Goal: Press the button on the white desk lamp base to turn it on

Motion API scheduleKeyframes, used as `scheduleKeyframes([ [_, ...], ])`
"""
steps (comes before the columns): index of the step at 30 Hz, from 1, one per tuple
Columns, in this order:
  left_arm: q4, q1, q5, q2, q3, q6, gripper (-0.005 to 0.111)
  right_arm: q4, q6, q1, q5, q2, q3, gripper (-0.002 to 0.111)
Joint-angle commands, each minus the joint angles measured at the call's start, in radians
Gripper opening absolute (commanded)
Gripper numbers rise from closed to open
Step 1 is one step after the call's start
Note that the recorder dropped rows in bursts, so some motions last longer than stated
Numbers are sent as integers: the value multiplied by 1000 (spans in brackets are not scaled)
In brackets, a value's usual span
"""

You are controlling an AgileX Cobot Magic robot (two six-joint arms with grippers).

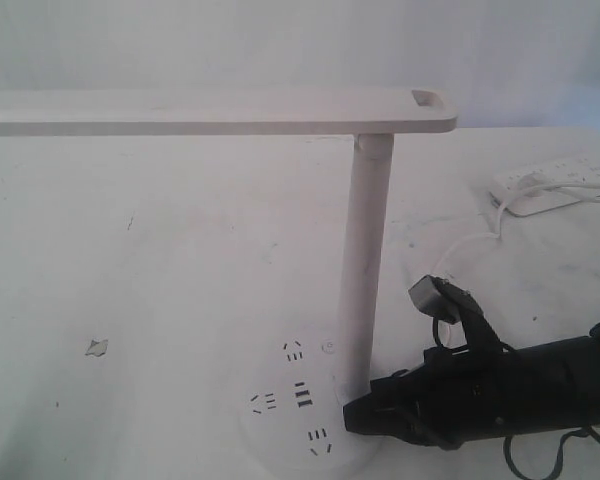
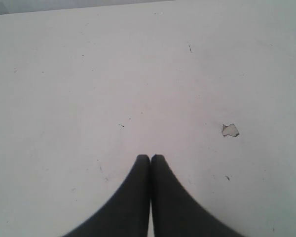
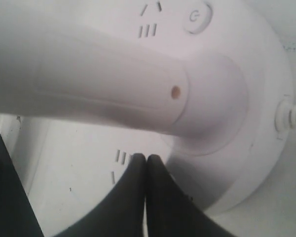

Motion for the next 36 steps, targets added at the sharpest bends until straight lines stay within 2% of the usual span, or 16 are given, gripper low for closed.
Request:
scheduleKeyframes([
  [1,0,-8,-2,-3,2,0,0,-3,-14,1,-97,1,3,0],
  [13,0,-8,-2,-3,2,0,0,-3,-14,1,-118,1,3,0],
  [17,0,-8,-2,-3,2,0,0,-3,-14,1,-48,-5,3,0],
  [28,0,-8,-2,-3,2,0,0,-3,-11,1,-59,-121,1,0],
  [36,0,-8,-2,-3,2,0,0,-3,13,1,-50,-57,3,0],
])
